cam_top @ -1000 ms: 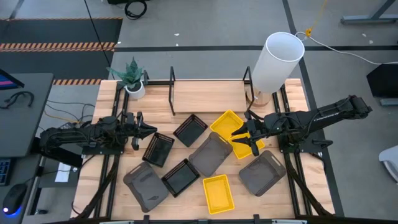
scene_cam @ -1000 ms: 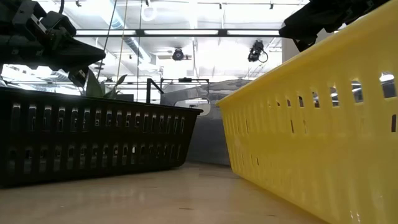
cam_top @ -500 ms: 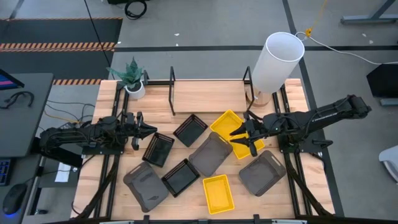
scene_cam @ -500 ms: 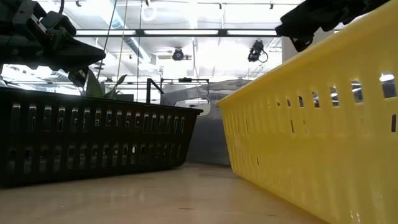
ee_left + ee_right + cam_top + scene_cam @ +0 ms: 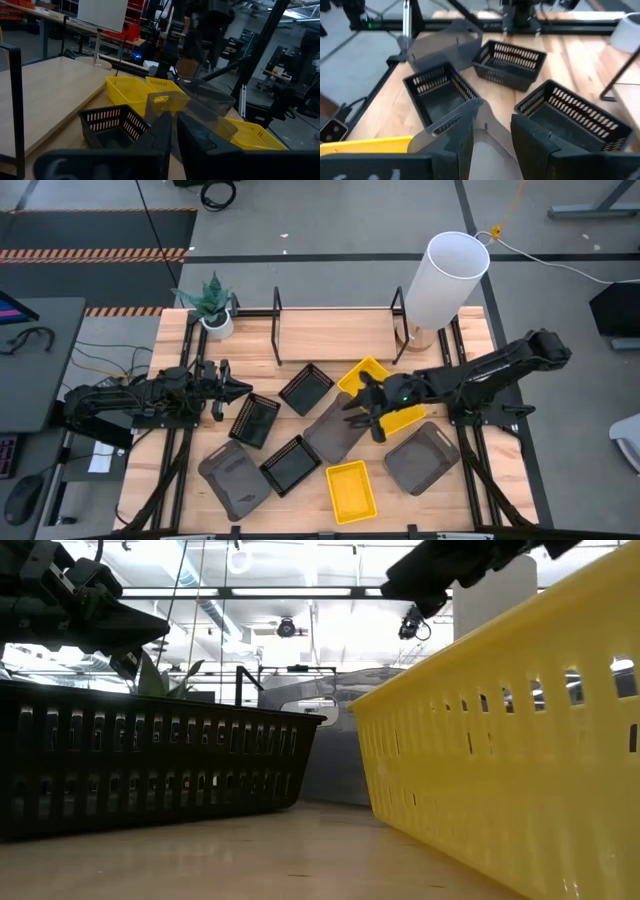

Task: Stack baskets on shelf by color
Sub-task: Stack the middle black transparent bin on the right black transparent bin

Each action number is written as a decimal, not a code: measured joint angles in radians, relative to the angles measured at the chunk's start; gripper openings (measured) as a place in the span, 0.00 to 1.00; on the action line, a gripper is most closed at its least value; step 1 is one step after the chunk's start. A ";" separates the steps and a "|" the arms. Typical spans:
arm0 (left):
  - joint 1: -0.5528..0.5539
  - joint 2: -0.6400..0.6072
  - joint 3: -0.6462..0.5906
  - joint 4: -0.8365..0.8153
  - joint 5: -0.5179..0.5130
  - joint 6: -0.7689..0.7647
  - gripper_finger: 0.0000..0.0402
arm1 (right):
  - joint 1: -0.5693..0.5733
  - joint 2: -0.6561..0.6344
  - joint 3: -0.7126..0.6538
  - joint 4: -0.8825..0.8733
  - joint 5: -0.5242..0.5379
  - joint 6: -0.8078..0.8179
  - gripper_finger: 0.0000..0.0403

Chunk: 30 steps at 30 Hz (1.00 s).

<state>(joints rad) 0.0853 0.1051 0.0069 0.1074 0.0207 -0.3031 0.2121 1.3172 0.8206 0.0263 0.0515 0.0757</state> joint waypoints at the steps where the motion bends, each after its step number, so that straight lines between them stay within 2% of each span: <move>1: 0.000 0.000 0.000 0.000 0.000 0.000 0.10 | 0.007 0.016 0.016 -0.013 0.001 0.000 0.34; 23: 0.000 -0.001 0.000 -0.002 0.000 0.000 0.08 | 0.150 0.254 0.254 -0.064 0.037 -0.025 0.34; 30: 0.000 -0.001 0.000 -0.001 0.000 0.000 0.07 | 0.168 0.264 0.291 -0.145 0.073 -0.037 0.34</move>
<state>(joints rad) 0.0855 0.1044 0.0069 0.1061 0.0206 -0.3033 0.3798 1.5809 1.1114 -0.1187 0.1244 0.0388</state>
